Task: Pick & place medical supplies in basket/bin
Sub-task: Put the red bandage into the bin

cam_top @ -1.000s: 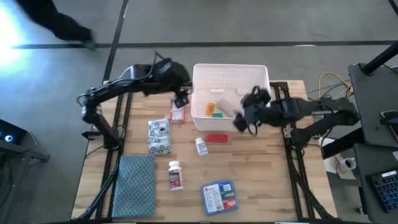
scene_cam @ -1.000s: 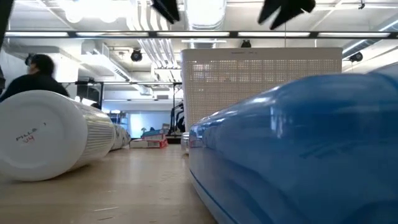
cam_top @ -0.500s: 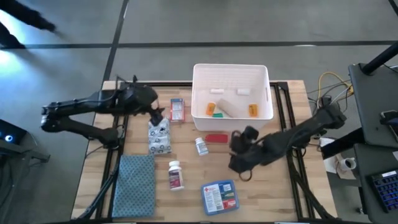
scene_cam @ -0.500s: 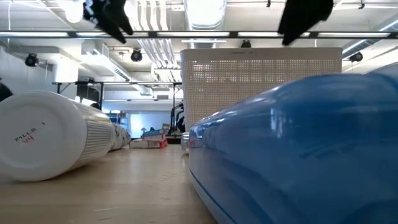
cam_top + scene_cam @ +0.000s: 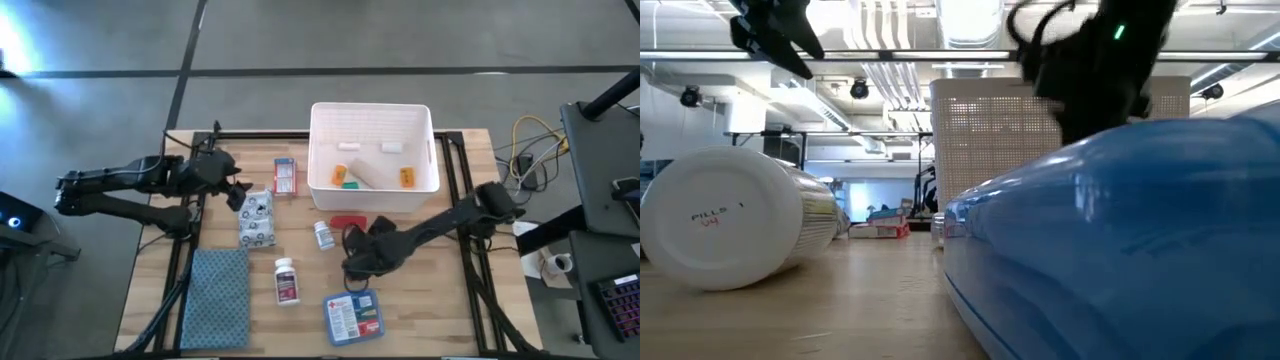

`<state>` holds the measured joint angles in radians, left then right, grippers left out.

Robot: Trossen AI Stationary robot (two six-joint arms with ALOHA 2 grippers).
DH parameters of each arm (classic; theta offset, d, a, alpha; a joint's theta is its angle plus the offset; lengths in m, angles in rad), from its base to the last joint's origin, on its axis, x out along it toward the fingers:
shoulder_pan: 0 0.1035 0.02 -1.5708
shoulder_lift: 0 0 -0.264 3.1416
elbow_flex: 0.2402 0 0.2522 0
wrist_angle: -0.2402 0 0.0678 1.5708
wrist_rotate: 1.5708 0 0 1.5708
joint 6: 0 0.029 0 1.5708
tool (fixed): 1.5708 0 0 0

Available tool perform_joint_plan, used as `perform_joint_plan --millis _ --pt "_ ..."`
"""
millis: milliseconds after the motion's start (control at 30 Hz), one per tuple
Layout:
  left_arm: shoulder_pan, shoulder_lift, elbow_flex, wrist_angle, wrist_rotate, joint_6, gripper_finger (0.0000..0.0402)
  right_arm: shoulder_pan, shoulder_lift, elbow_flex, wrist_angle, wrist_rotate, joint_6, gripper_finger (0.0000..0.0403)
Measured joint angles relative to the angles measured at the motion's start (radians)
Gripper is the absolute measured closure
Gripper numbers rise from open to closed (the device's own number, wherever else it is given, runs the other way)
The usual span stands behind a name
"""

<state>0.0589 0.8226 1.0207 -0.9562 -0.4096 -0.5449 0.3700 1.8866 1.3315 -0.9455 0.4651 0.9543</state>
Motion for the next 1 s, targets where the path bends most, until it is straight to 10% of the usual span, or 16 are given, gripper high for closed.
perform_joint_plan --millis 367,1000 --pt "0.0 0.06 0.005 0.003 0.0 0.011 0.0127 -0.126 0.136 0.043 0.007 -0.021 -0.45 0.0124" --pt "0.0 0.087 0.006 0.014 -0.001 0.011 0.0127 -0.276 0.125 0.026 0.14 -0.127 -0.462 0.014"
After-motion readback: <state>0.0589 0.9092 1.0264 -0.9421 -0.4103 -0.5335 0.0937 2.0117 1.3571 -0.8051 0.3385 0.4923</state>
